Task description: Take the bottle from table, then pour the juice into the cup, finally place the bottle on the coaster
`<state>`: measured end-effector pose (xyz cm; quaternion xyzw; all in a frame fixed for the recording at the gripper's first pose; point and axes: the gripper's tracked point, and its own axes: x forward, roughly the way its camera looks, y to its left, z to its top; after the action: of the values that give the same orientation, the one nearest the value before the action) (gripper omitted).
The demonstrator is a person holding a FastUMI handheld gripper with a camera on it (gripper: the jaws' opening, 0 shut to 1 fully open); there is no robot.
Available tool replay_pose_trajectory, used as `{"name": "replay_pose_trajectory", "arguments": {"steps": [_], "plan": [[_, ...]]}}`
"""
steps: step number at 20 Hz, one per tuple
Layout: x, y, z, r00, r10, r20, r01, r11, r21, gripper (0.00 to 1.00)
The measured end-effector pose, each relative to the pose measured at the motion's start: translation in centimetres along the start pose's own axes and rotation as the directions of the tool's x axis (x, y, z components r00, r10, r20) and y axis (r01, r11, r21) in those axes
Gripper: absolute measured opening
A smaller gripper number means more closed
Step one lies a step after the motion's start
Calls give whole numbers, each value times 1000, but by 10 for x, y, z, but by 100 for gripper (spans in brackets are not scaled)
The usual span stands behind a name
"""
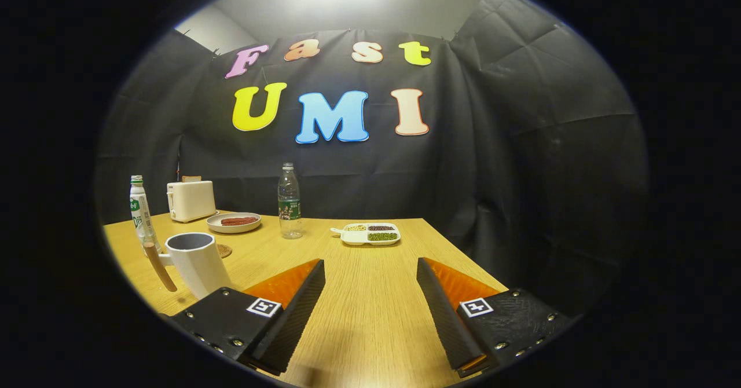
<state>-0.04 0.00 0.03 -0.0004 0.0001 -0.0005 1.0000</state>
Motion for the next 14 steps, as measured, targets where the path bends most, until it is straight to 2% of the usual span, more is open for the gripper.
{"name": "replay_pose_trajectory", "arguments": {"steps": [14], "plan": [[10, 0, -1, 1000, -6, 6, 6, 1000, -4, 96]]}}
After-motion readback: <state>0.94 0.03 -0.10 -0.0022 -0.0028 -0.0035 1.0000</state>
